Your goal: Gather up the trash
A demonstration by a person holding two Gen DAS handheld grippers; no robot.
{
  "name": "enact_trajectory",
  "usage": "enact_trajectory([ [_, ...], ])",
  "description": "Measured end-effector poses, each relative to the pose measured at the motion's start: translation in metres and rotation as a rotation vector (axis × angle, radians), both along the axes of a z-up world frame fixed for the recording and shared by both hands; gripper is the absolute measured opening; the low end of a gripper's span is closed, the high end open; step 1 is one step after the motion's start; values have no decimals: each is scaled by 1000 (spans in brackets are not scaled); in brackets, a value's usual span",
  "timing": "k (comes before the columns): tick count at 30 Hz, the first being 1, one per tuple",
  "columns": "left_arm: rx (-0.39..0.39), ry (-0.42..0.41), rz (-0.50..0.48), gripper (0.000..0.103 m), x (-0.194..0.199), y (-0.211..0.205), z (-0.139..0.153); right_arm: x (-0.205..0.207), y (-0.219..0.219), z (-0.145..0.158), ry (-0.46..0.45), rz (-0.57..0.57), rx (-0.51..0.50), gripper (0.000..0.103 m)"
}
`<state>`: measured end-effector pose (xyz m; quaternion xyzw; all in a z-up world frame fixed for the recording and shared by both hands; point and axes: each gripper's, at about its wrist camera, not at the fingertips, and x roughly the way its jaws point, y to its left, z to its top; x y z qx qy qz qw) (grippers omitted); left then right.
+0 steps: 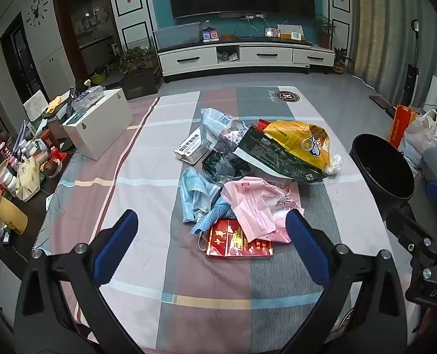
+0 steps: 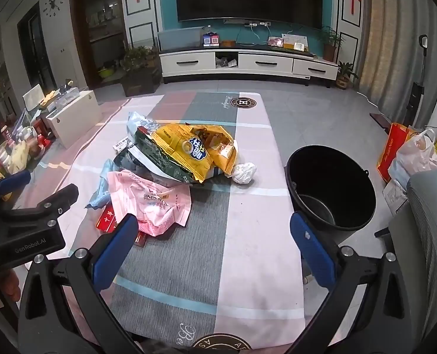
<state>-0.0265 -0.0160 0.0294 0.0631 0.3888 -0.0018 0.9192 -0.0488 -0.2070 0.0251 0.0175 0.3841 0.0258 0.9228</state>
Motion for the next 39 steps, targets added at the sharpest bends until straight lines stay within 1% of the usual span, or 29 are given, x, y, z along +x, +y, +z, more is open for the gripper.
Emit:
enact_trajectory([
  [7, 1, 9, 1, 100, 3, 0, -2, -1, -1, 1, 6, 4, 2, 100],
  [8, 0, 10, 2, 100, 4, 1, -2, 1, 0, -5, 1, 2, -2, 100],
  [12, 2, 11, 2, 100, 5, 0, -4, 2, 0, -6, -3, 1, -8, 100],
  [24, 0, 25, 0, 100, 8, -1, -11, 4, 0, -9, 7, 0, -5, 100],
  [39, -2, 33, -2, 100, 9, -2, -14, 5, -2, -11, -3, -4, 8, 100],
])
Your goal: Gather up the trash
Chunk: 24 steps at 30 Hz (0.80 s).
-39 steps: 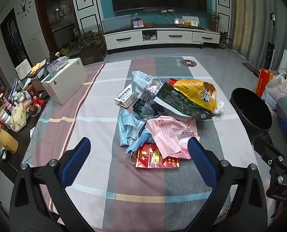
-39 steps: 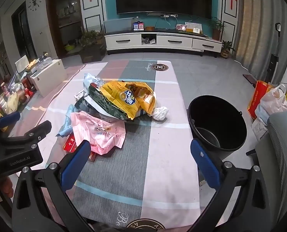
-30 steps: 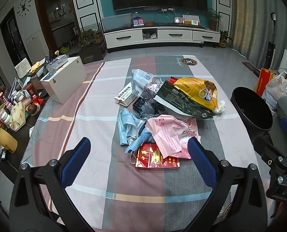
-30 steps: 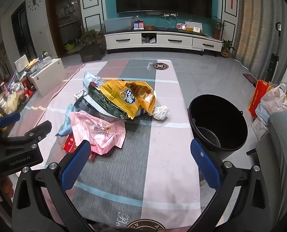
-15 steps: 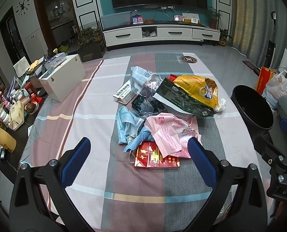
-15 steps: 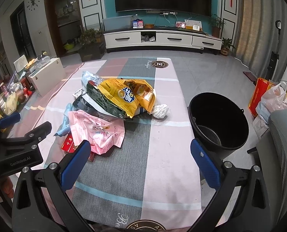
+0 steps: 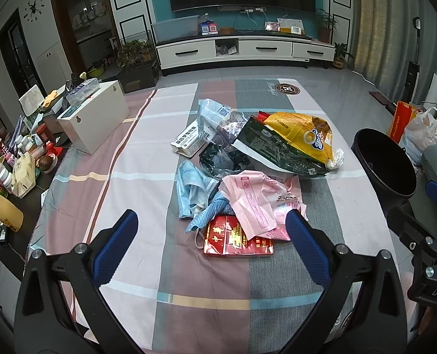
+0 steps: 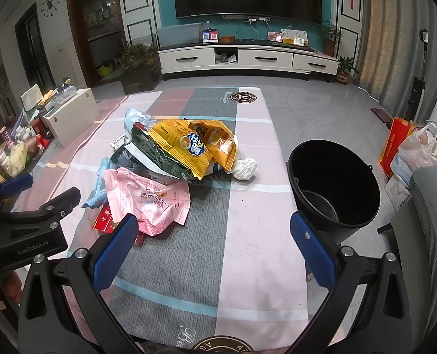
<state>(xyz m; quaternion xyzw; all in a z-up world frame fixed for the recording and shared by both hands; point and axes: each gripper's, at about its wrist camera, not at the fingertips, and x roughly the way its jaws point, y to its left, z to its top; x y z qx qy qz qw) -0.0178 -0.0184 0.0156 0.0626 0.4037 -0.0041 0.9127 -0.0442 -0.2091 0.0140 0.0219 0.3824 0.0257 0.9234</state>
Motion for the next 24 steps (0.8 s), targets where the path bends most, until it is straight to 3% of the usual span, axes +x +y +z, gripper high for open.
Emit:
enact_trajectory([
  [4, -17, 11, 1, 100, 2, 3, -3, 3, -1, -4, 7, 10, 23, 100],
  [12, -248, 86, -17, 100, 5, 50, -29, 19, -6, -36, 122, 132, 391, 100],
  [14, -303, 110, -7, 100, 6, 65, -40, 23, -7, -47, 196, 128, 375, 100],
  [20, -421, 149, 14, 100, 5, 92, -74, 38, -3, -80, 277, 152, 399, 100],
  [24, -429, 141, -15, 100, 12, 86, -86, 49, 1, -95, 286, 173, 393, 98],
])
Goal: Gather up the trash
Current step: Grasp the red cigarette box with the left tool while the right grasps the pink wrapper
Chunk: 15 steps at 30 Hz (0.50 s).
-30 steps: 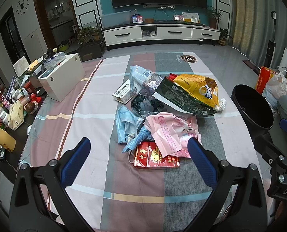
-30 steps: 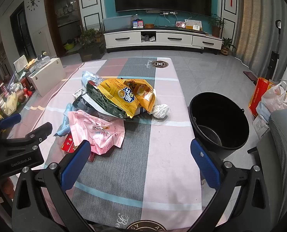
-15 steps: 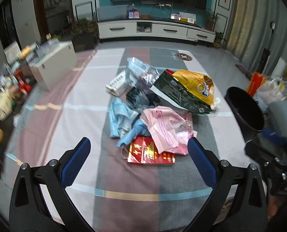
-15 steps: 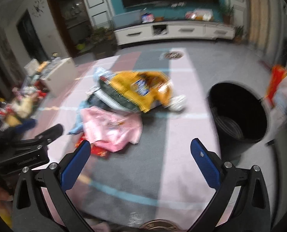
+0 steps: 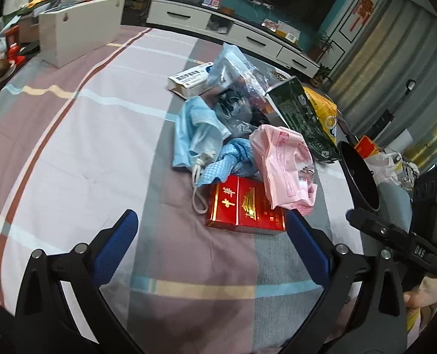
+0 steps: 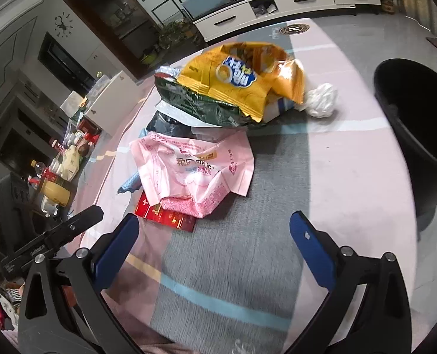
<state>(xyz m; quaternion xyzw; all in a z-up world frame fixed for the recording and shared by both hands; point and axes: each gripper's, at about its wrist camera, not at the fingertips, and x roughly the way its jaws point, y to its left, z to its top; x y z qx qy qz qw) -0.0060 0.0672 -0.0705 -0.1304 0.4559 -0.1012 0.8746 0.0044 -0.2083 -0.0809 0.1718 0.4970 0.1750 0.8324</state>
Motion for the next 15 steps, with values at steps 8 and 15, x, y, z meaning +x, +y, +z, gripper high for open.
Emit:
enact_trajectory([
  [8, 34, 25, -27, 92, 24, -21, -25, 35, 11, -15, -64, 36, 31, 77],
  [15, 43, 53, -65, 71, 37, -30, -39, 53, 29, -24, -106, 91, 2, 55],
])
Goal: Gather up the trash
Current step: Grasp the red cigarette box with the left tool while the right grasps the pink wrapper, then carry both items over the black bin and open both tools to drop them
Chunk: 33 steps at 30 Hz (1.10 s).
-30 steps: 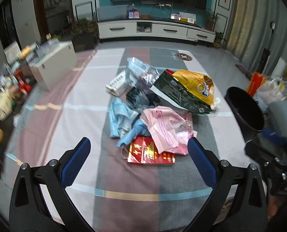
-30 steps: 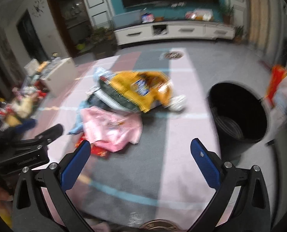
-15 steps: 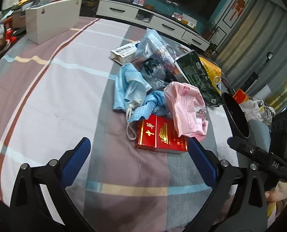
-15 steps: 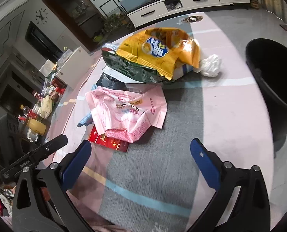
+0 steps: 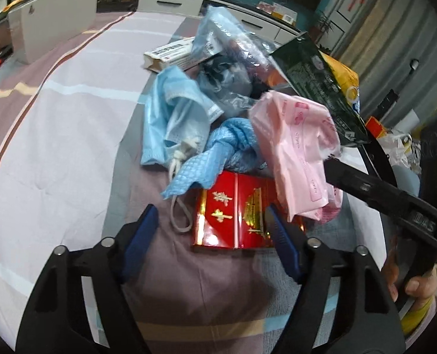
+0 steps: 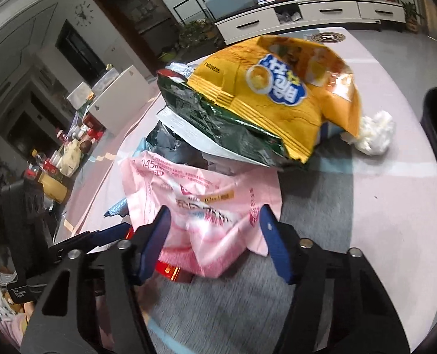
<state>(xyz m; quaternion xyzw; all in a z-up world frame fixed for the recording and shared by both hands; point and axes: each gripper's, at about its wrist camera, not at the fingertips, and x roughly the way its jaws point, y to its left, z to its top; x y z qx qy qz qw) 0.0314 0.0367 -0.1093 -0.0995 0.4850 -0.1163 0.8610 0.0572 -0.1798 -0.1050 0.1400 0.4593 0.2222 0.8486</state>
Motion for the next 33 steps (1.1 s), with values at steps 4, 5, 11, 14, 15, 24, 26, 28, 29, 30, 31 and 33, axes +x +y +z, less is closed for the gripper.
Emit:
enact_trajectory([
  [4, -15, 1, -26, 53, -2, -4, 3, 1, 1, -6, -2, 17, -19, 42],
  [5, 2, -4, -26, 53, -3, -6, 4, 0, 0, -5, -11, 17, -23, 41],
  [11, 65, -8, -37, 100, -16, -22, 8, -1, 0, 1, -35, 15, -38, 27],
  [14, 134, -22, -49, 100, -19, -36, 7, 0, 2, 3, -35, 4, -28, 26],
  [15, 162, -25, -51, 100, -18, -41, 5, 0, 2, 4, -37, -1, -25, 26],
  [24, 252, -45, -42, 89, -20, -60, -3, -15, -23, 17, -51, -24, 39, 25],
  [26, 246, -51, -42, 89, -25, -60, 2, -22, -27, 21, -51, -27, 56, 25],
  [28, 229, -53, -50, 89, -32, -59, 8, -31, -34, 25, -47, -32, 71, 25],
  [29, 222, -53, -54, 89, -36, -58, 10, -36, -37, 27, -47, -34, 78, 25],
  [30, 210, -50, -63, 89, -39, -58, 13, -41, -41, 28, -46, -35, 84, 25],
  [31, 195, -52, -73, 89, -45, -59, 19, -48, -48, 31, -49, -40, 89, 25],
  [33, 170, -62, -103, 89, -55, -60, 31, -58, -58, 37, -56, -56, 98, 25],
])
